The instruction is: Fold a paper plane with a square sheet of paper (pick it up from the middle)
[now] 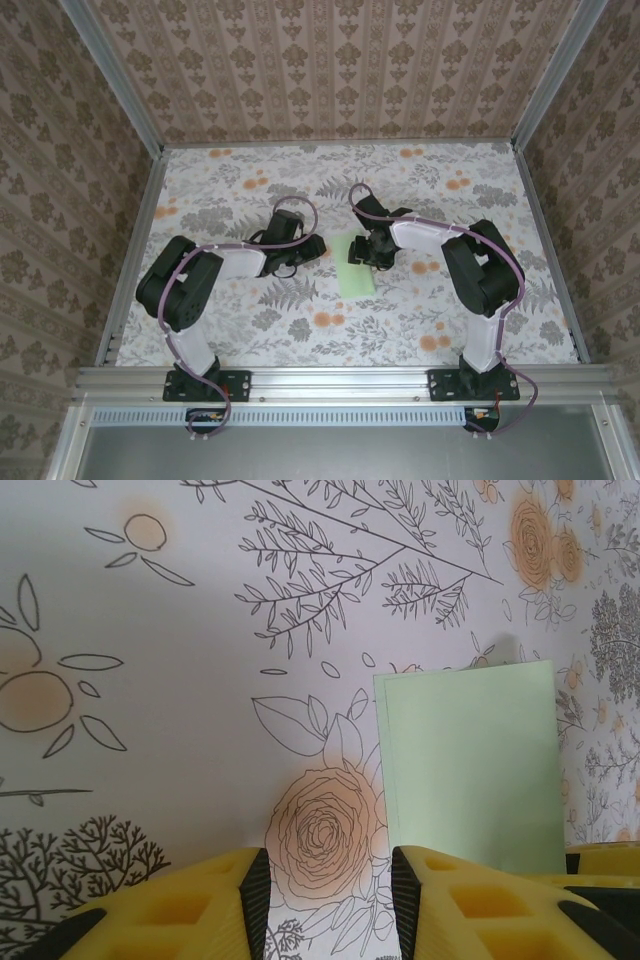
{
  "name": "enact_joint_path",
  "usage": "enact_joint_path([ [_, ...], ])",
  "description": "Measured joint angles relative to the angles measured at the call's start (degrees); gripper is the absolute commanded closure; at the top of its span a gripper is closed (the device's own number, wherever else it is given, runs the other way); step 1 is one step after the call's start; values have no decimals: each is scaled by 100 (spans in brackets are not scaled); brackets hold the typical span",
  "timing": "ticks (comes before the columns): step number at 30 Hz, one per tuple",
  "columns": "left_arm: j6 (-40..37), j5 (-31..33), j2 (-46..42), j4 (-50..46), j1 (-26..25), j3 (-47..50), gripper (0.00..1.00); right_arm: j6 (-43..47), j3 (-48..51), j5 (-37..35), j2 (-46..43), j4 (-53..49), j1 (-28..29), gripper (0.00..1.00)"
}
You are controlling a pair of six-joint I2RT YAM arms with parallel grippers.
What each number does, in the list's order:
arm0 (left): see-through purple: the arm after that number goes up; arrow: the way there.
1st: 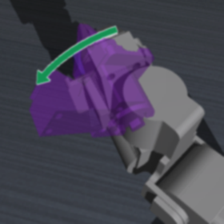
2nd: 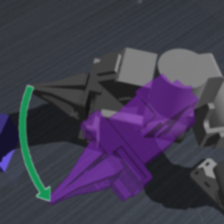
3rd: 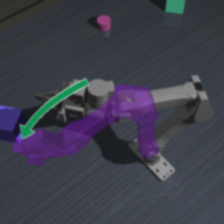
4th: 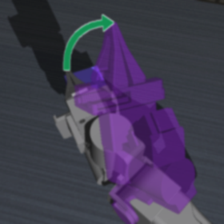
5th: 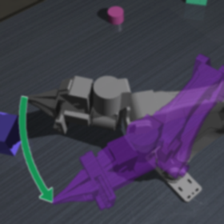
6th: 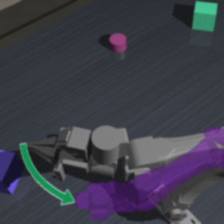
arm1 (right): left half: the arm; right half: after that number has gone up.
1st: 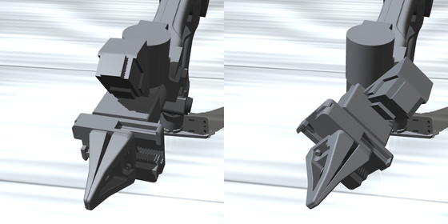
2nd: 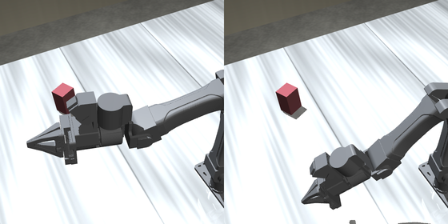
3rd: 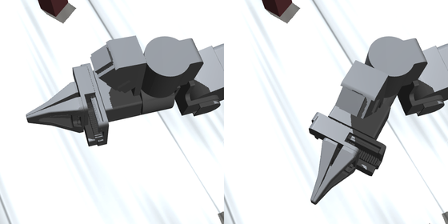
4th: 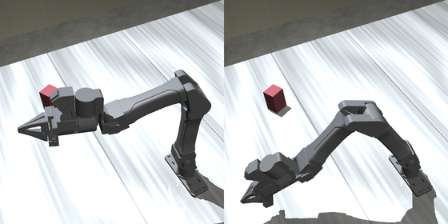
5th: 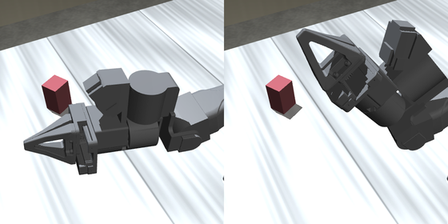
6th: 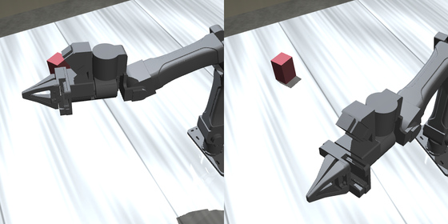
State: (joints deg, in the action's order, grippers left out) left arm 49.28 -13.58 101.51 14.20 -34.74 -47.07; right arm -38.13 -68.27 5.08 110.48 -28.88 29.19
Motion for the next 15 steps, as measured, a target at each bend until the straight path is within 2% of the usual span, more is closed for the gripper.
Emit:
enact_joint_path([
  [15,4,-396,70,304,0,-33,62,2,-118,68,83,-114,-15,39],
])
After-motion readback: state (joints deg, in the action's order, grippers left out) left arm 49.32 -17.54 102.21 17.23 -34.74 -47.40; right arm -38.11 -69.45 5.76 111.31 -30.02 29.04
